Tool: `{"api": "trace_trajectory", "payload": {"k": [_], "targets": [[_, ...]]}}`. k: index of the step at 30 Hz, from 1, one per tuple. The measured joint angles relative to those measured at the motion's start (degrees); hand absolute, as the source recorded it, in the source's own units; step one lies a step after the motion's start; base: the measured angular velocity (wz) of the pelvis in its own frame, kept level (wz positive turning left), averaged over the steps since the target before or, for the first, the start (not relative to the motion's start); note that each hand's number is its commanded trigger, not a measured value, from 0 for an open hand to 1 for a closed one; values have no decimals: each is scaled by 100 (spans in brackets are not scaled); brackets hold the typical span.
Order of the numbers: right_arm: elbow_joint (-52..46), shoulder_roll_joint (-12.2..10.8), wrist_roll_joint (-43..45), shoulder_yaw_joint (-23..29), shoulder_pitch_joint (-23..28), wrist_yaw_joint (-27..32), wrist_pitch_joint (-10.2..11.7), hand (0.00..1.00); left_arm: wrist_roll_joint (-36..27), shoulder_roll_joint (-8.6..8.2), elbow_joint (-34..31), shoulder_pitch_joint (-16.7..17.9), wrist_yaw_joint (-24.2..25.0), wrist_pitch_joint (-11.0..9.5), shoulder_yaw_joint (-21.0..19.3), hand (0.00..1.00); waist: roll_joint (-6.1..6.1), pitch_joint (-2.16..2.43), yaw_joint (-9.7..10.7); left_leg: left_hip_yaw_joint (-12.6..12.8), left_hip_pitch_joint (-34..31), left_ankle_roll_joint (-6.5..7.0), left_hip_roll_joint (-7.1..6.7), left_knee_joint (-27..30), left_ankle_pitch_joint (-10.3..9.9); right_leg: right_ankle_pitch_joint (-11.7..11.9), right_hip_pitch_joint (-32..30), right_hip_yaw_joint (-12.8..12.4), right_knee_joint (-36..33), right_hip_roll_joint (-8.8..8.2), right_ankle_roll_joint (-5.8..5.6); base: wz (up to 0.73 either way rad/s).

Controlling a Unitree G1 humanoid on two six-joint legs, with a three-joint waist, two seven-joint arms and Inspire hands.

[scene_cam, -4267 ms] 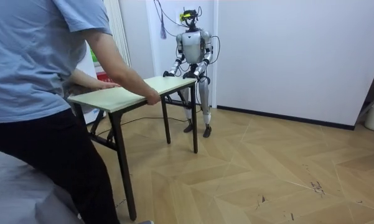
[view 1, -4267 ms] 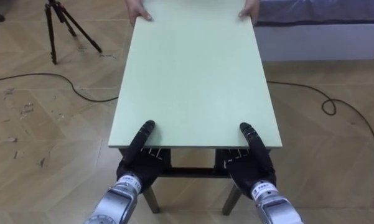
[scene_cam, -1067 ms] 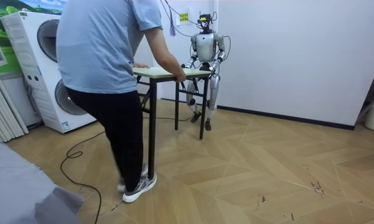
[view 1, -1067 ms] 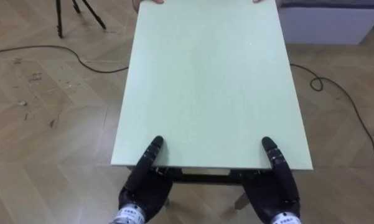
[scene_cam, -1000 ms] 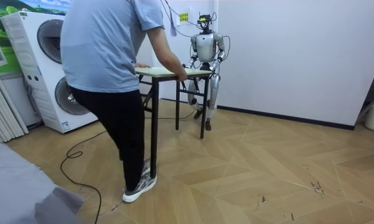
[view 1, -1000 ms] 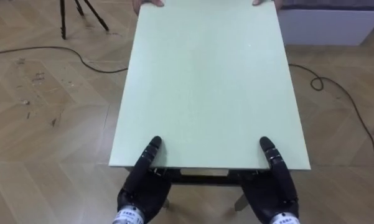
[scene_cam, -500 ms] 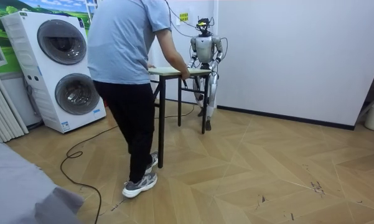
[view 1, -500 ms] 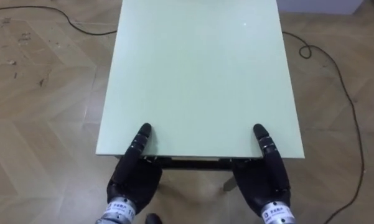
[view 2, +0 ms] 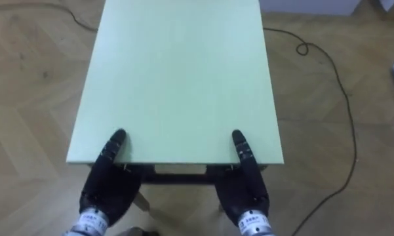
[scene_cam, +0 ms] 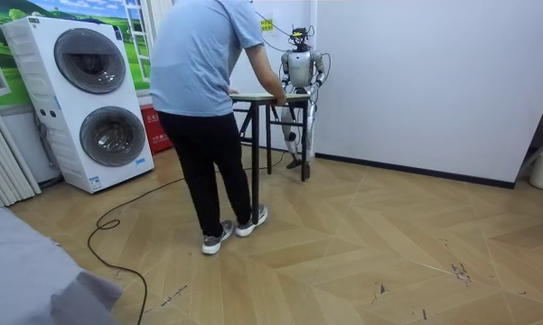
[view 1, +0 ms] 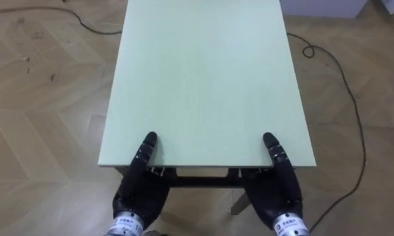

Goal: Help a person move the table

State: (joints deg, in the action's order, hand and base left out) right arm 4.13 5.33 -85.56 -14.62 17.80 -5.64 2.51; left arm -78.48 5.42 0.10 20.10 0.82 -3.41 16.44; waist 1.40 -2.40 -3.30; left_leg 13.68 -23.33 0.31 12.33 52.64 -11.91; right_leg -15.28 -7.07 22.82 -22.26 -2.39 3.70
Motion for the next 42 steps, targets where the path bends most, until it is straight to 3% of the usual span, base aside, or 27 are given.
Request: {"api": "trace_trajectory", "payload": {"k": [2,4,5,6,7,8,10,11,12,13,14,15,16,20,23,24,25,26,27,28,29,30,31,33,34,37,42], "targets": [[-2,-44,61,17,5,0,-9,100,-2,-13,0,2,0,29,-36,100,63,4,238,-187,687,-181,17,91,-378,43,-42,224,-56,0,16,58],[-4,-44,39,24,-6,0,-11,100,1,-31,-1,-8,-3,42,-40,100,155,12,411,-288,1616,-429,101,-422,-712,73,-270,392,-272,-20,12,36],[-5,-43,39,27,-14,0,-9,100,13,-32,-1,-24,-3,41,-44,100,179,10,469,-290,1750,-480,74,-720,-872,80,-350,429,-362,-57,0,36],[-26,-34,39,29,-11,0,7,100,27,-22,0,-58,-25,44,-47,100,201,6,551,-287,1860,-469,-81,-1317,-1048,145,-489,374,-489,-138,-23,48],[-66,-3,44,27,-9,0,2,100,28,-29,0,-71,-34,44,-41,100,217,12,687,-309,2000,-455,-281,-1948,-1040,326,-666,207,-555,-230,56,50],[-103,37,56,29,-4,0,4,100,27,-32,-1,-74,-34,44,-33,100,249,21,775,-307,2057,-431,-360,-2240,-1026,407,-761,73,-571,-244,52,50],[-160,129,6,68,-10,0,62,100,14,-67,0,-170,-74,36,67,100,302,34,814,-404,2335,-383,-640,-3058,-1003,535,-1229,-562,-1022,-370,-85,18],[-160,144,-13,72,-10,0,57,100,16,-74,2,-180,-98,33,72,100,304,31,797,-564,2404,-345,-704,-3184,-993,593,-1442,-646,-1356,-394,-78,-39],[-149,174,-11,43,-20,8,-14,100,-20,-58,16,-123,-105,-38,87,100,370,31,737,-932,2492,-279,-708,-3300,-1018,509,-1833,-945,-1296,-123,-148,-55],[-145,154,30,-47,-58,30,-51,100,-123,25,10,-44,-42,-202,127,100,353,45,728,-1097,2397,-278,-722,-3273,-1023,886,-1927,-1054,-449,62,-79,-32],[-154,107,40,-88,-52,28,-7,100,-155,58,9,-44,-38,-219,135,100,313,45,773,-1104,2360,-264,-791,-3258,-1040,1393,-1948,-1008,-133,-1,-5,49],[-151,169,36,-112,-9,22,149,100,-185,35,110,-104,-52,-187,200,100,309,63,926,-993,2354,-151,-879,-3262,-1167,1636,-1916,-909,-117,-179,0,66],[-110,195,41,-86,-60,23,188,100,-186,-25,193,-189,-62,-176,233,100,309,49,900,-794,2330,-157,-891,-3255,-1200,1677,-1946,-823,-138,-228,46,48],[-85,208,72,-106,-89,47,284,100,-237,-53,275,-283,-127,-165,262,100,215,61,770,-675,2153,-148,-1001,-3093,-1143,1922,-1870,-794,303,-259,91,-15],[-5,159,95,-112,-92,49,279,100,-238,-53,369,-314,-126,-167,248,100,43,81,750,-669,2078,-10,-1233,-3027,-1004,2448,-1756,-932,760,-306,105,-16],[-2,161,93,-101,-108,51,274,100,-243,-49,369,-341,-126,-165,246,100,-44,100,769,-634,1966,103,-1376,-3035,-921,2744,-1716,-1027,1065,-366,30,-14],[-5,209,58,-94,-145,57,234,100,-251,-45,370,-352,-127,-164,258,100,-103,127,802,-573,1815,212,-1496,-2999,-833,3059,-1676,-1141,1446,-375,-398,-14],[-6,235,55,-81,-176,71,209,100,-252,-47,367,-361,-127,-164,259,100,-103,129,803,-486,1725,265,-1460,-2968,-792,3242,-1668,-1235,1579,-391,-769,-7],[2,233,56,1,-175,95,155,100,-247,-64,417,-403,-130,-148,256,100,-62,101,800,-95,1648,318,-1302,-2877,-777,3014,-1804,-1288,1038,-457,-753,19],[6,232,32,46,-29,95,165,100,-231,-58,483,-443,-181,-102,305,100,-57,102,815,108,1721,336,-1184,-2914,-711,2101,-1862,-1164,-143,-592,-524,36],[2,192,11,69,35,95,171,100,-207,-24,482,-449,-195,-96,330,100,-77,114,837,196,1736,316,-1133,-2950,-653,1658,-1848,-1132,-692,-647,-497,43],[3,182,-48,78,76,95,165,100,-176,-6,482,-459,-194,-95,350,100,-119,126,845,380,1755,304,-1074,-3056,-547,1061,-1727,-1183,-1509,-755,-487,16],[3,196,-106,75,79,95,163,100,-164,-2,480,-458,-193,-92,349,100,-107,122,770,533,1806,305,-1052,-3218,-433,675,-1445,-1238,-1924,-838,-590,-3],[2,215,-190,23,79,95,180,100,-164,-33,452,-451,-192,-80,334,100,-92,130,589,659,1832,274,-1019,-3342,-343,261,-795,-1285,-1721,-842,-682,-39],[1,205,-212,-7,57,95,180,100,-165,-28,424,-452,-186,-63,282,100,-119,135,502,680,1779,243,-1006,-3339,-321,91,-443,-1286,-1213,-800,-747,-36],[3,195,-229,-32,12,98,182,100,-50,-15,384,-435,-159,-44,220,100,-176,145,293,621,1751,160,-1001,-3389,-243,86,-79,-1332,-194,-556,-739,-27],[45,91,-232,-88,11,98,177,100,137,-21,371,-413,-161,-59,91,100,-336,135,129,375,1809,52,-913,-3546,-130,353,312,-1265,623,-302,-602,-3]]}}
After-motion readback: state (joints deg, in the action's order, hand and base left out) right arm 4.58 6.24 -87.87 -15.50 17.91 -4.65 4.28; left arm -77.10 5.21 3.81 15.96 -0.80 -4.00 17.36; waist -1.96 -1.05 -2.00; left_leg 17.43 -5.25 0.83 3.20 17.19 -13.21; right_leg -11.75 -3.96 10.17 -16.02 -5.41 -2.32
